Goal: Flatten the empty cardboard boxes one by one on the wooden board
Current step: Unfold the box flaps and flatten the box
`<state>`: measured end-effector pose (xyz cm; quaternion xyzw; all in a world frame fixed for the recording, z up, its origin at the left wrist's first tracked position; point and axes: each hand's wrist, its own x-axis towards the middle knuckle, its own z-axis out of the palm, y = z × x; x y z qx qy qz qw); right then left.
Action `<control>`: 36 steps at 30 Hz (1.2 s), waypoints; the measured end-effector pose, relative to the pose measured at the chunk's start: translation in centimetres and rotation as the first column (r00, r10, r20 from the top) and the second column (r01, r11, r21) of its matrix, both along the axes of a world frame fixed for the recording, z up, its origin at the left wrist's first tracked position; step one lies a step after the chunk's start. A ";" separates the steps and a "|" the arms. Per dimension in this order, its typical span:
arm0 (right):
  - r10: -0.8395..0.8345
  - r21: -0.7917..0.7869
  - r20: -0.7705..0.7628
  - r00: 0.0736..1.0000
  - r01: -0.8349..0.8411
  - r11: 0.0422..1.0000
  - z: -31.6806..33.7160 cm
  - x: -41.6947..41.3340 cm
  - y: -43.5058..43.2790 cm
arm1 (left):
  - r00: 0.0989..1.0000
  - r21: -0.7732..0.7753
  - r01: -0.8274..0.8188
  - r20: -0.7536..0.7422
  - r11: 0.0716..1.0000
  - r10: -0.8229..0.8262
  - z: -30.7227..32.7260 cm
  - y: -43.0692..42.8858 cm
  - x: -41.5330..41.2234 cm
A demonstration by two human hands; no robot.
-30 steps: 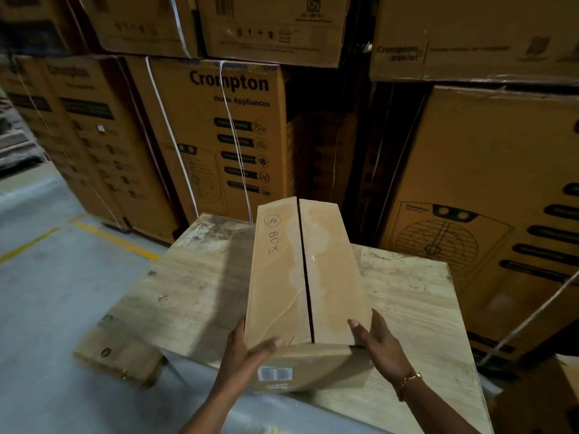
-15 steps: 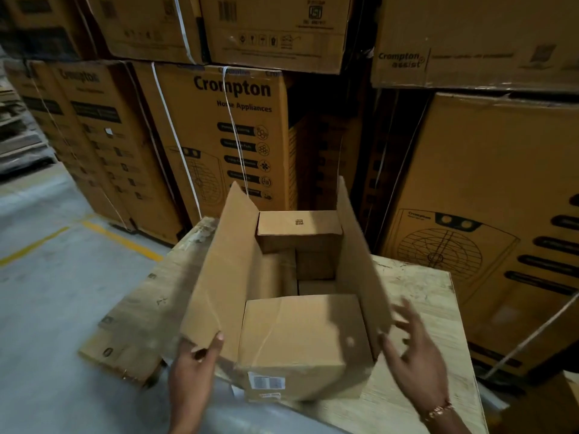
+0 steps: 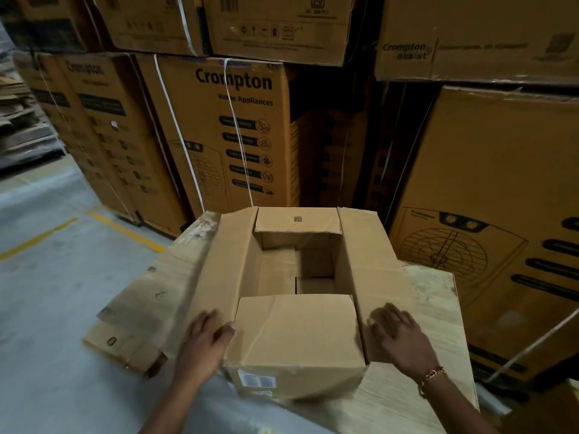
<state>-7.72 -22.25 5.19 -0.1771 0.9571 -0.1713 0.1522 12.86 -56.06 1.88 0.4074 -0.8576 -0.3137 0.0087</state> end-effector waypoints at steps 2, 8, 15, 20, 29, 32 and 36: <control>0.009 -0.088 0.159 0.987 0.005 0.996 0.3 -0.4 -2.1 | 0.998 0.233 -0.032 -0.040 0.972 0.042 -0.2 0.7 -1.1; -0.191 -0.275 0.643 0.742 0.456 0.847 -1.0 -3.4 -6.4 | 0.992 0.574 -0.109 0.013 0.812 0.125 1.0 -0.3 -4.4; -0.235 -0.098 0.700 0.674 0.417 0.903 -0.2 -6.9 -7.3 | 0.979 0.768 -0.181 0.203 0.615 0.034 1.1 -4.6 -9.0; -0.241 -0.054 0.753 0.612 0.423 0.905 1.8 -7.8 -7.0 | 0.977 0.804 -0.193 0.210 0.563 0.034 3.0 -4.5 -8.8; -0.116 -0.211 0.827 0.551 0.494 0.843 3.2 -4.9 -3.3 | 0.978 0.866 0.095 -0.174 0.490 0.118 7.4 -2.5 -6.4; -0.081 -0.220 0.721 0.688 0.338 0.915 3.3 -2.8 -1.7 | 0.962 0.859 0.216 -0.269 0.465 0.049 8.1 -2.6 -4.3; 0.144 -0.241 0.577 0.804 -0.001 0.970 2.8 -0.2 -1.3 | 0.905 0.796 0.425 -0.368 0.431 -0.212 8.4 -2.4 -0.6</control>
